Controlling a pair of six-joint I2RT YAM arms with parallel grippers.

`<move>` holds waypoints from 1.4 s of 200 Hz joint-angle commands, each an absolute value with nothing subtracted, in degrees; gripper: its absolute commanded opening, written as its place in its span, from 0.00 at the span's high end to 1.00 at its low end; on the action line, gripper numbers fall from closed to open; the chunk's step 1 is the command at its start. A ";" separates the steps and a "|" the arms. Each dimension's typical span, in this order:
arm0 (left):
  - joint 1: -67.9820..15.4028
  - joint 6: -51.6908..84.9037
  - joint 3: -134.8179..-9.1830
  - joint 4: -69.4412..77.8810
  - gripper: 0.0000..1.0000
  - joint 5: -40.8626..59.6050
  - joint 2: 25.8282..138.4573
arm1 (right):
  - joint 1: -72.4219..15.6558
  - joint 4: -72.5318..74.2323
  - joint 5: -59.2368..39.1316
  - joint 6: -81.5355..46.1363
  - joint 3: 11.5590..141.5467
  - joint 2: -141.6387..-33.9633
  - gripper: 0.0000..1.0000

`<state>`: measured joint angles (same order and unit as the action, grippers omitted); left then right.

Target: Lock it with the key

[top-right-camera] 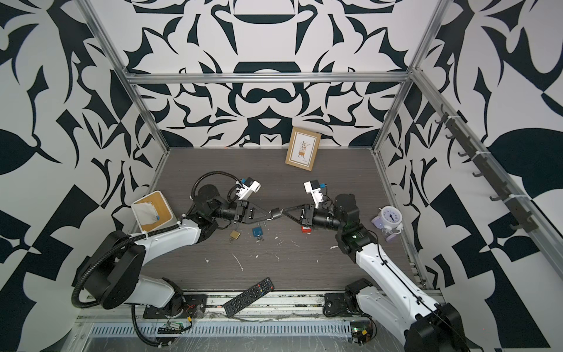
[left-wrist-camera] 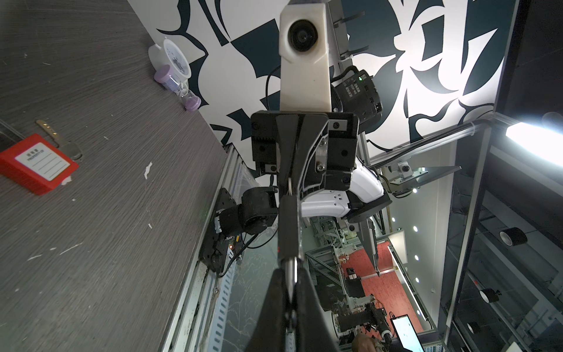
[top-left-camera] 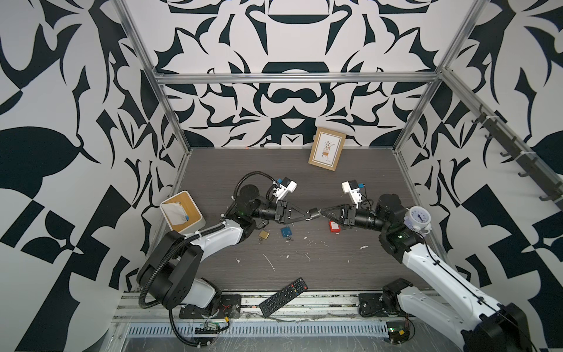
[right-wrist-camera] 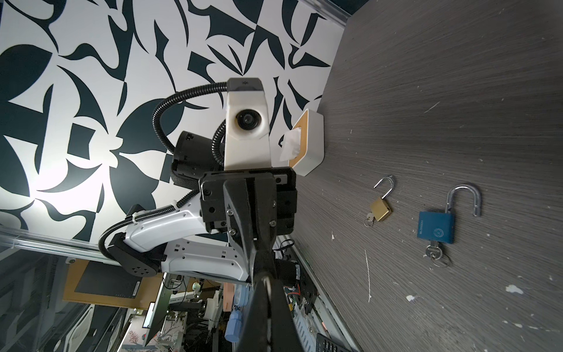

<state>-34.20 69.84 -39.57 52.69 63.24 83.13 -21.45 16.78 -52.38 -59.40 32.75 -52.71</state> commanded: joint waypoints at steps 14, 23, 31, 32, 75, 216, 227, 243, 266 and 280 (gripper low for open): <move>-31.84 69.46 -37.74 53.45 1.00 63.78 82.47 | -19.05 15.23 -49.95 -57.45 35.45 -51.53 1.00; -31.23 69.52 -37.36 53.11 1.00 63.58 82.06 | -17.93 15.69 -49.79 -58.18 34.96 -51.33 1.00; -30.90 69.41 -37.21 52.85 1.00 63.62 81.75 | -17.16 16.28 -49.67 -58.66 34.49 -51.36 1.00; -30.83 69.38 -37.19 52.79 1.00 63.63 81.70 | -17.06 16.23 -49.62 -58.73 34.43 -51.35 1.00; -30.47 65.69 -37.83 46.64 1.00 62.99 79.67 | -15.82 11.36 -47.09 -56.96 33.57 -55.46 1.00; -30.31 58.53 -37.57 34.21 1.00 57.06 75.44 | -43.56 -0.06 21.78 -75.00 28.85 -58.01 1.00; -30.32 58.53 -37.50 33.99 1.00 57.21 75.16 | -45.87 1.81 24.29 -77.16 29.01 -60.87 1.00; -30.30 57.94 -37.18 32.87 1.00 57.13 74.38 | -49.00 0.94 29.10 -79.82 30.97 -64.95 1.00; -30.32 56.03 -37.15 29.39 1.00 56.89 73.47 | -50.12 1.36 31.67 -82.53 33.07 -70.54 1.00; -30.32 55.27 -37.05 27.88 1.00 56.49 71.08 | -50.27 2.58 32.00 -83.13 33.81 -73.62 1.00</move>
<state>-30.50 57.93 -37.85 30.81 56.71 74.48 -49.91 1.10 25.06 -79.57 30.61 -70.32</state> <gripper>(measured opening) 0.076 0.044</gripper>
